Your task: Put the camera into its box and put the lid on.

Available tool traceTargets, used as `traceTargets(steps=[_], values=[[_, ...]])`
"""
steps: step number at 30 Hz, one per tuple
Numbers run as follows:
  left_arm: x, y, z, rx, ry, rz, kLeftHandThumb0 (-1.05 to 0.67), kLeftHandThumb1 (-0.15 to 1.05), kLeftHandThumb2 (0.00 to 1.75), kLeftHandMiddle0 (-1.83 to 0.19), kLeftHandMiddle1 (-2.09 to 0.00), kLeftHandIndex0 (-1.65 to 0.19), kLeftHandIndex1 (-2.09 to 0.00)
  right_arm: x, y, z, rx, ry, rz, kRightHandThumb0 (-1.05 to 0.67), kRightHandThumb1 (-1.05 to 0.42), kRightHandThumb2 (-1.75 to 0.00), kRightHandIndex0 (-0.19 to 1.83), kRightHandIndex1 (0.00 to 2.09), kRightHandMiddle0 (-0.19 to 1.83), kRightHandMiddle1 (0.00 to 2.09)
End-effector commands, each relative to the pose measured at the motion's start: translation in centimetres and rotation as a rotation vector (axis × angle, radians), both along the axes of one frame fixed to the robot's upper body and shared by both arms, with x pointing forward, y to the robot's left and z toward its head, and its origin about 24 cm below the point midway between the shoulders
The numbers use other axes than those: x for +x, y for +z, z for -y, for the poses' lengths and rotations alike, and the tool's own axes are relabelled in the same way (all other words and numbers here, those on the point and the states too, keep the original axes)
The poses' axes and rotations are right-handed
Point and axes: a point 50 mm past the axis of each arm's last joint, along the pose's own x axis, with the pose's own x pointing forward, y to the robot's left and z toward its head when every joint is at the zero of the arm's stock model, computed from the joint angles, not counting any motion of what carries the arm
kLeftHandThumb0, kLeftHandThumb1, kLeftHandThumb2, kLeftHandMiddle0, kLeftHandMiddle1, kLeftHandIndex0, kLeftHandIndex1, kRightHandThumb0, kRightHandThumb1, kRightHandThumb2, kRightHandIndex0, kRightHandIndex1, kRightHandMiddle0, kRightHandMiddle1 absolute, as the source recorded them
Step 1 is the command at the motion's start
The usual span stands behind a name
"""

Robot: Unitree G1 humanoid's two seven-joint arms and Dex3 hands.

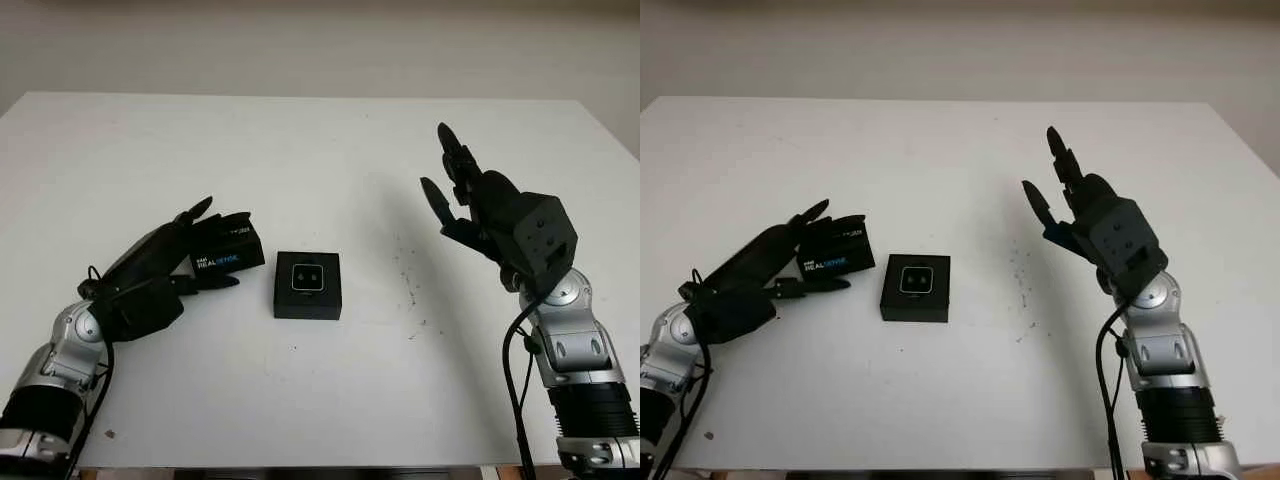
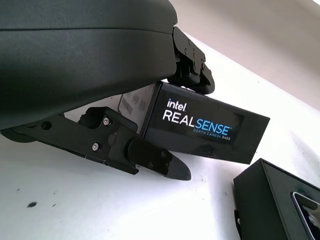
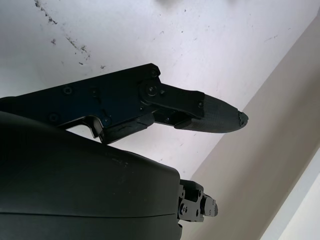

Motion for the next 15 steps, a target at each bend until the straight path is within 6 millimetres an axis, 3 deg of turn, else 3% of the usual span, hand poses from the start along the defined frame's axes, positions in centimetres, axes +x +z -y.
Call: traceTargets(steps=[1, 7, 15], values=[[-0.31, -1.2, -0.01, 0.02, 0.0, -0.05, -0.13, 1.05, 0.09, -0.38, -1.26, -0.34, -1.04, -0.11, 0.29, 0.11, 0.002, -0.004, 0.016, -0.65, -1.05, -0.61, -0.06, 0.08, -0.08, 0.07], [-0.37, -1.11, -0.2, 0.033, 0.004, -0.043, -0.11, 1.05, 0.06, -0.36, -1.32, -0.3, -1.17, -0.17, 0.21, 0.06, 0.003, -0.008, 0.012, -0.65, -1.05, -0.6, -0.07, 0.07, -0.09, 0.06], [-0.69, -0.6, -0.12, 0.031, 0.0, 0.003, -0.12, 1.04, 0.06, -0.32, -1.3, -0.29, -1.17, -0.14, 0.11, 0.01, 0.004, -0.018, 0.023, -0.66, -1.05, -0.59, -0.06, 0.07, -0.07, 0.06]])
